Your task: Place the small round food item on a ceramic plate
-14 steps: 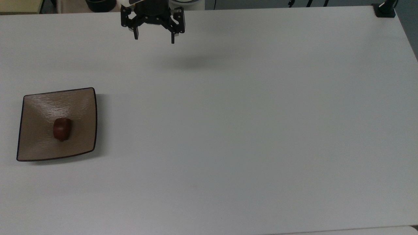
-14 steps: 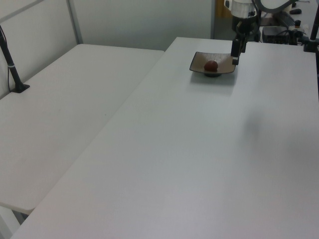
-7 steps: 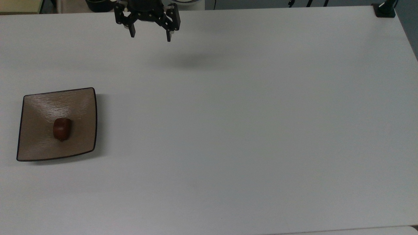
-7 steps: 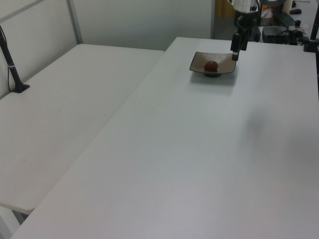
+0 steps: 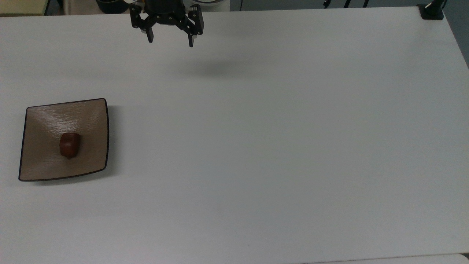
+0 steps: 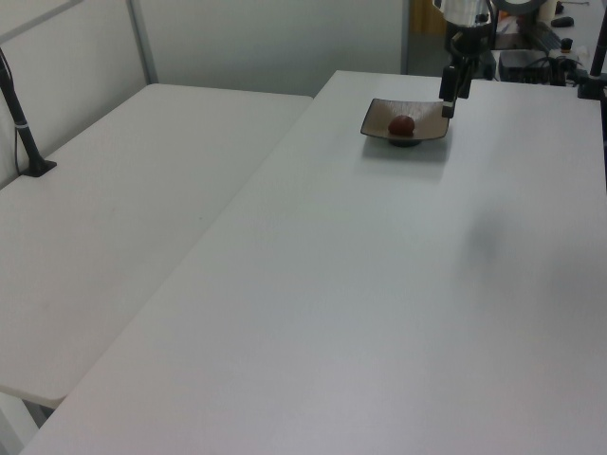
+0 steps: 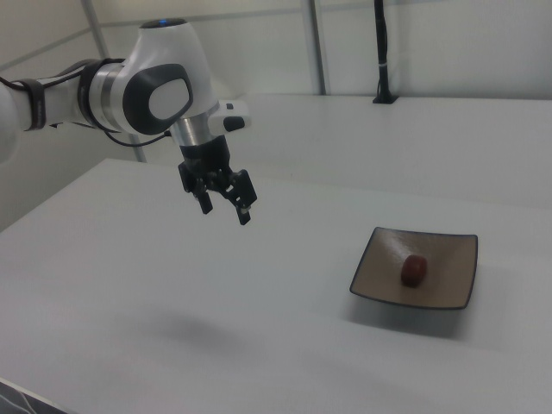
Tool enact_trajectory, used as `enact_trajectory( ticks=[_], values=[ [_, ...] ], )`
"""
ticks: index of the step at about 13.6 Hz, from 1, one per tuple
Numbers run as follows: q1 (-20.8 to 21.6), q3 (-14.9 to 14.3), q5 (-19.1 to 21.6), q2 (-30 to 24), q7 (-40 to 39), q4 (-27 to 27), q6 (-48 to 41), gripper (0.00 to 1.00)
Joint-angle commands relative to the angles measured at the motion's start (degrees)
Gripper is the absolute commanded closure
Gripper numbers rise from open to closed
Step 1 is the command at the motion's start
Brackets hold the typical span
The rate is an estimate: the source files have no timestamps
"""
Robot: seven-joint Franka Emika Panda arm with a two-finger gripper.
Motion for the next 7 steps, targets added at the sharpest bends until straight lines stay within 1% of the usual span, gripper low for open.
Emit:
enact_trajectory(
  ticks=[1, 3, 4, 5, 6, 7],
  values=[
    [0.57, -0.19, 0.80, -0.82, -7.17, -0.56, -5.75, 0.00],
    [0.30, -0.27, 1.14, -0.56, -6.22, -0.30, -3.31, 0.00],
    [0.30, -0.27, 1.41, -0.56, -3.34, -0.29, -3.03, 0.00],
    [-0.05, -0.54, 2.11, -0.47, -2.36, -0.38, -2.77, 0.00],
    [-0.14, -1.32, 4.03, -0.47, -2.35, -0.30, -2.77, 0.00],
    [-0.05, -1.33, 4.22, -0.65, -2.00, -0.21, -2.85, 0.00]
  ],
)
